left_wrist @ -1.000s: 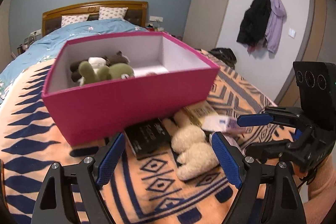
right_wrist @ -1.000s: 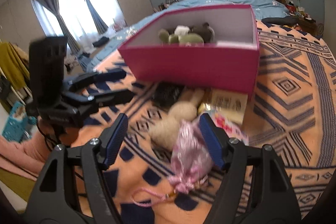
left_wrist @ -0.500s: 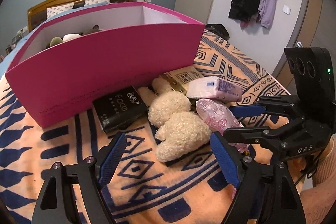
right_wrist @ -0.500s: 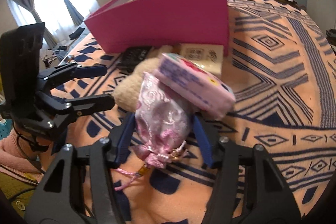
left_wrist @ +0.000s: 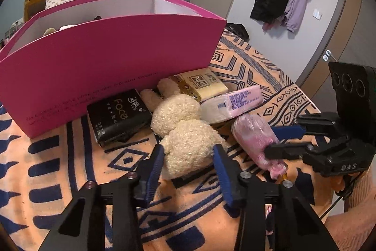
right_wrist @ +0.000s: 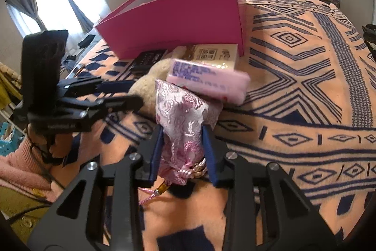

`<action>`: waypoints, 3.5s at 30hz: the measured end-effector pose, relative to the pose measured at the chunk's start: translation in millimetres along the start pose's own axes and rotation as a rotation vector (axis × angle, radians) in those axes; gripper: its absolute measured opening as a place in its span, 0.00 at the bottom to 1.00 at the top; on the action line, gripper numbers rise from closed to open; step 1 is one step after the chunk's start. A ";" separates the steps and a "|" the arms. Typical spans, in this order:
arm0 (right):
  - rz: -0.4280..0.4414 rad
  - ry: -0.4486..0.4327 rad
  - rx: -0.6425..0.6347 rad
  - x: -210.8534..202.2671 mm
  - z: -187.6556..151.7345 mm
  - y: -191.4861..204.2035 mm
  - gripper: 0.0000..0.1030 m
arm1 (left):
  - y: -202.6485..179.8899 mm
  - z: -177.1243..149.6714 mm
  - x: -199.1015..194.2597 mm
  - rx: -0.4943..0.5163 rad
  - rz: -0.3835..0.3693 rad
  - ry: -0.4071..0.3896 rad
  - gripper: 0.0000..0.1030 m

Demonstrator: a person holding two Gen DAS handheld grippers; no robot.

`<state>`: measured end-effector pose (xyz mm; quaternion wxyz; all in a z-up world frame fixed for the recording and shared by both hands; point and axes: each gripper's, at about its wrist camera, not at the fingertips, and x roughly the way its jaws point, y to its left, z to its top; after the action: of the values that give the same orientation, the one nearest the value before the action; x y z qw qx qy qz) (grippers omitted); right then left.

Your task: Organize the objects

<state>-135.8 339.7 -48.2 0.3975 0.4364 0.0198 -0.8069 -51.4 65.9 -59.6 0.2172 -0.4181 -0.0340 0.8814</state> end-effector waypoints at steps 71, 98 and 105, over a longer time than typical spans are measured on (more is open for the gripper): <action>0.111 0.073 -0.011 60.5 64.6 22.5 0.33 | -16.9 8.4 6.9 0.068 -0.057 0.004 0.43; 0.159 -0.199 -0.130 -27.3 121.8 41.0 0.34 | -25.4 75.6 -65.0 0.128 -0.085 -0.178 0.44; 0.154 -0.257 -0.143 -31.2 164.4 36.7 0.34 | -23.8 115.5 -68.7 0.153 -0.035 -0.218 0.44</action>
<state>-215.4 271.8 87.5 0.4877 0.3003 -0.0074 -0.8197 -91.6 73.2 70.7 0.2589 -0.3015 0.0025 0.9176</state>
